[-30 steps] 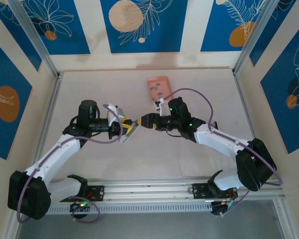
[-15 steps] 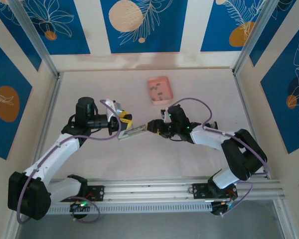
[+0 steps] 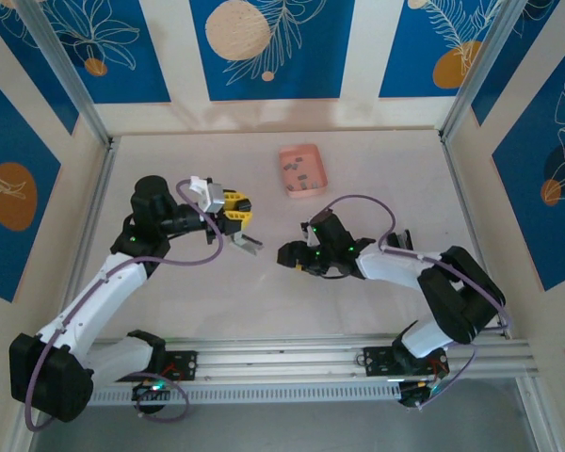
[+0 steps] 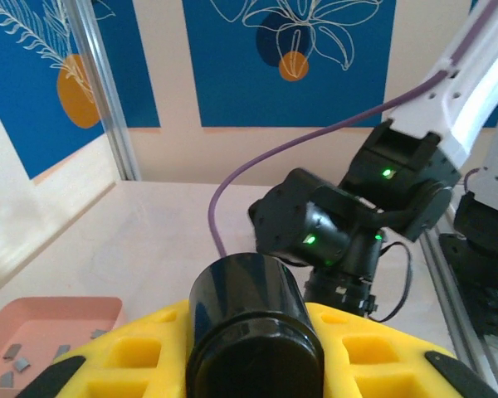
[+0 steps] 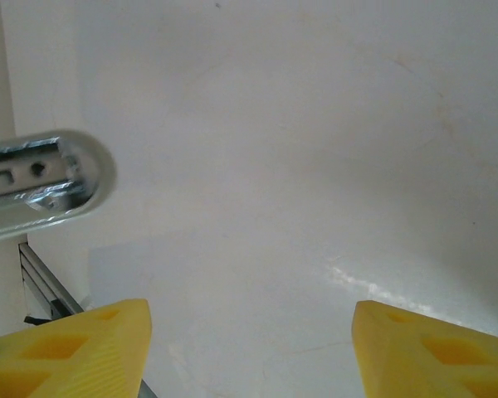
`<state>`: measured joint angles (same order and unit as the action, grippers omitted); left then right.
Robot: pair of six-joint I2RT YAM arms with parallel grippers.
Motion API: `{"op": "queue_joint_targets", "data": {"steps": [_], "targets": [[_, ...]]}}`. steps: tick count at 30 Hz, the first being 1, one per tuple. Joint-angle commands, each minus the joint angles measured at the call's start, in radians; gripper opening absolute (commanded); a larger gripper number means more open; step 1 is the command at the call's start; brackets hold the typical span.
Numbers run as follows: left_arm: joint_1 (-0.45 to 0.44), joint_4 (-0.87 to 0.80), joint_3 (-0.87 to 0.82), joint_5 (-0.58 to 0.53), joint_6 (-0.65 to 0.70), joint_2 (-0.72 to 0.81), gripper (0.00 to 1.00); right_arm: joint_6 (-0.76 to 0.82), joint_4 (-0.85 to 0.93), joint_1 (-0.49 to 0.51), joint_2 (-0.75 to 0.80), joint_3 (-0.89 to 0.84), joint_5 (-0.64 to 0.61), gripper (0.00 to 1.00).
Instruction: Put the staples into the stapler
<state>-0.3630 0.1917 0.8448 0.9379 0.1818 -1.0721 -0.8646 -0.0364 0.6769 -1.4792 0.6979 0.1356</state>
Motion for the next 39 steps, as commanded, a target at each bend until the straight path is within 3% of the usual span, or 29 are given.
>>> {"op": "queue_joint_targets", "data": {"steps": [1,8,12,18,22,26,39], "targets": [[-0.008,0.114,0.039,-0.019,-0.04,0.019,0.0,0.093,0.02,0.007,0.106,-0.013,-0.058,0.68],[-0.013,0.226,0.023,0.01,-0.128,0.003,0.0,0.441,0.034,-0.017,0.29,0.01,-0.033,0.76],[-0.016,0.265,0.017,0.018,-0.161,0.0,0.0,0.53,0.094,-0.04,0.316,0.089,-0.06,0.79],[-0.02,0.337,0.02,0.075,-0.224,-0.02,0.0,0.979,0.037,-0.043,0.308,0.123,0.13,0.79],[-0.027,0.404,0.02,0.113,-0.273,-0.032,0.0,1.265,0.026,-0.064,0.291,0.143,0.402,0.74],[-0.03,0.443,0.019,0.133,-0.3,-0.042,0.0,1.288,0.04,-0.096,0.227,0.214,0.505,0.73],[-0.043,0.546,0.028,0.163,-0.37,-0.078,0.0,1.298,0.036,-0.013,0.065,0.366,0.568,0.74]]}}
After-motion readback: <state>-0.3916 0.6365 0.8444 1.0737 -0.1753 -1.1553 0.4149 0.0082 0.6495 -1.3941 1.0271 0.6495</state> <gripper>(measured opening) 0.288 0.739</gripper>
